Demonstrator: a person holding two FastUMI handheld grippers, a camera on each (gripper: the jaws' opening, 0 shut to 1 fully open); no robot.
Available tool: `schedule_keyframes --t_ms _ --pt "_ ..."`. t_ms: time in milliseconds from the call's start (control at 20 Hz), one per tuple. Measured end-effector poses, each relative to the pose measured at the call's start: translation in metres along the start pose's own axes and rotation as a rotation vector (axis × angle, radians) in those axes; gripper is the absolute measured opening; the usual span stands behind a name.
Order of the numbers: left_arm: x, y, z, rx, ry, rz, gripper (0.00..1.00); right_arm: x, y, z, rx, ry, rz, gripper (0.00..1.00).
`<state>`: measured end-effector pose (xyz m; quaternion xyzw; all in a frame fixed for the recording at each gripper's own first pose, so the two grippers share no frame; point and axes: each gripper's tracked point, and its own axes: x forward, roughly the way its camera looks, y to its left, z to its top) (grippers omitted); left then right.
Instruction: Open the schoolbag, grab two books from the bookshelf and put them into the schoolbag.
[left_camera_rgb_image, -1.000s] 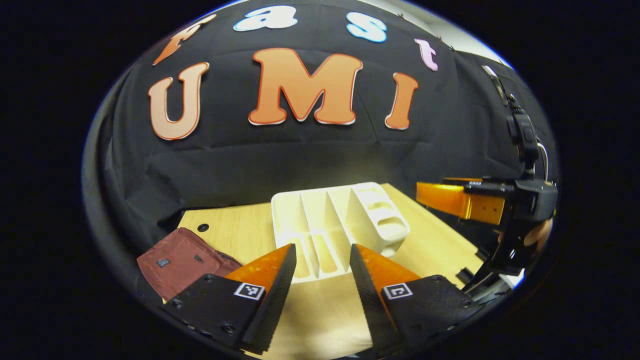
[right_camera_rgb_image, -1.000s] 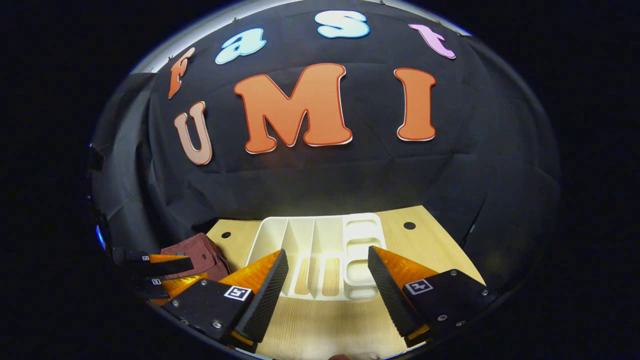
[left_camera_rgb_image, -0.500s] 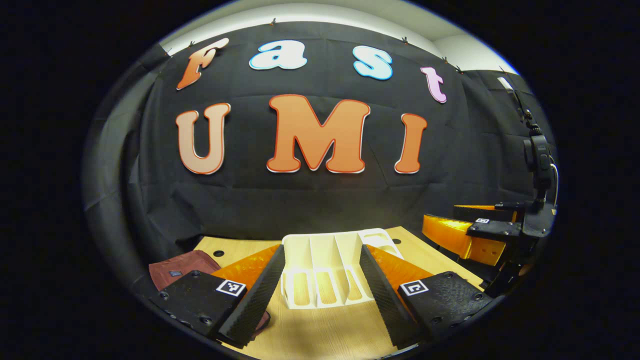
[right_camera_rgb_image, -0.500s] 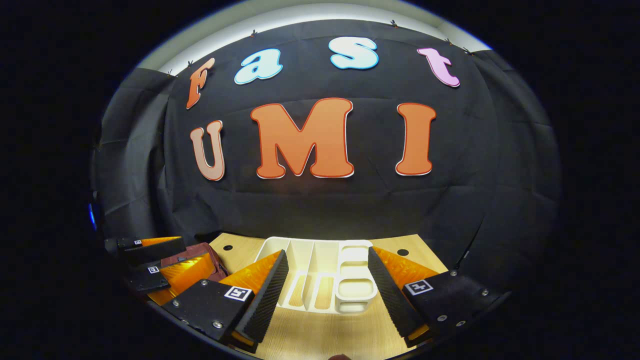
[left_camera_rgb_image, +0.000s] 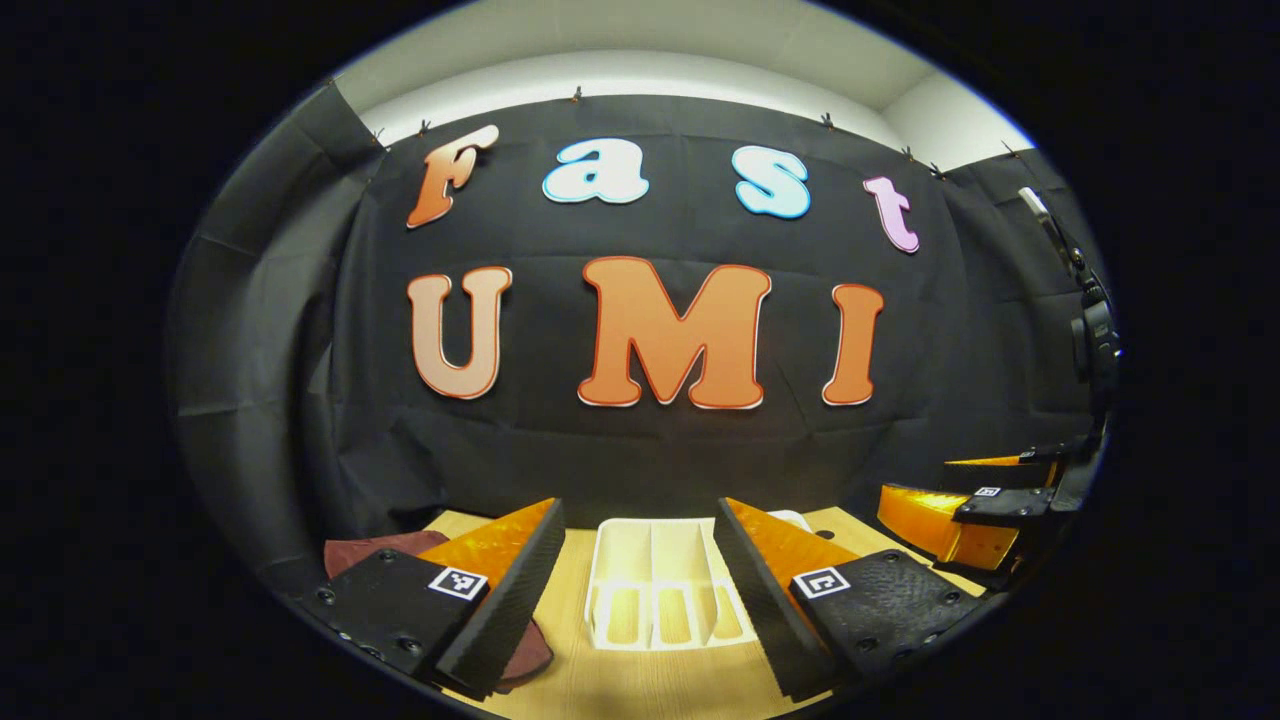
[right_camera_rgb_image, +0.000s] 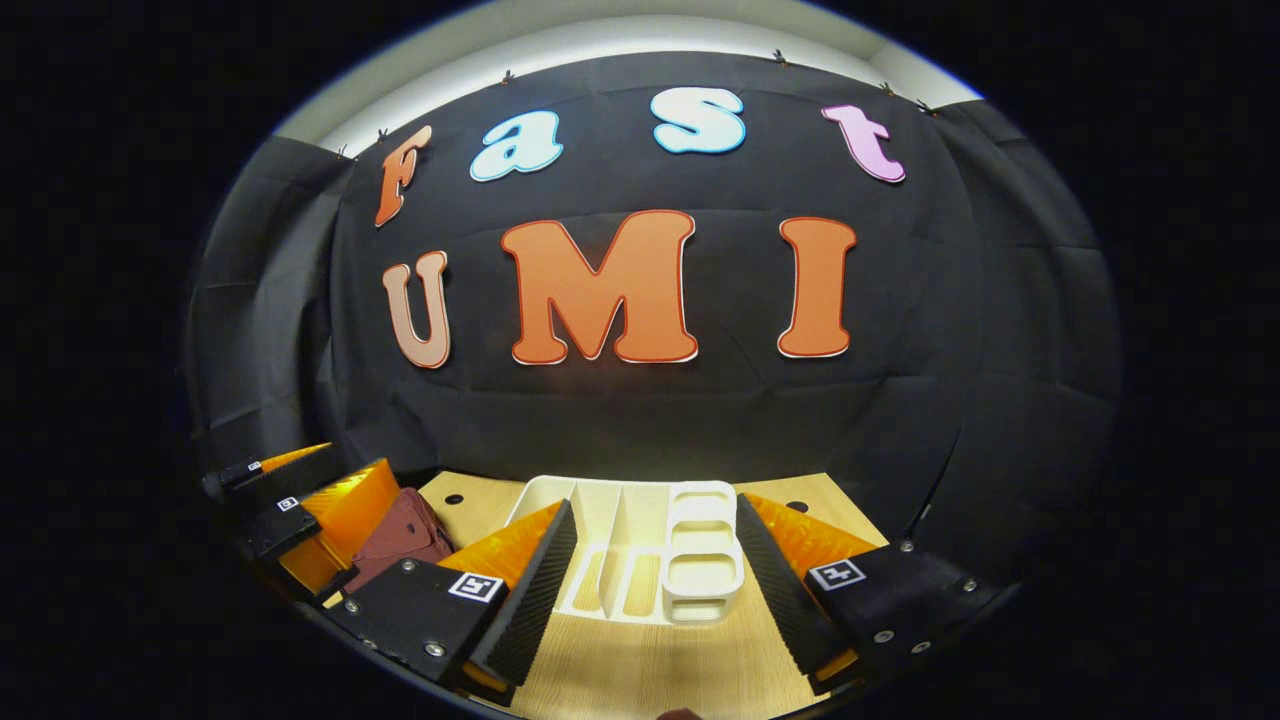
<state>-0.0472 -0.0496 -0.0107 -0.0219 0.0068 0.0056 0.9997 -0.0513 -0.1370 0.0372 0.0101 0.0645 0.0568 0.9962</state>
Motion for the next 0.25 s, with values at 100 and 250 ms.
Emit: schedule_keyframes --t_ms 100,250 --pt "-0.009 -0.008 0.002 0.017 -0.027 -0.002 0.95 -0.001 -0.001 -0.003 -0.005 -0.007 -0.002 0.94" --pt "-0.015 -0.015 0.014 0.023 -0.058 -0.003 0.95 -0.003 0.0 -0.007 -0.013 -0.016 0.002 0.95"
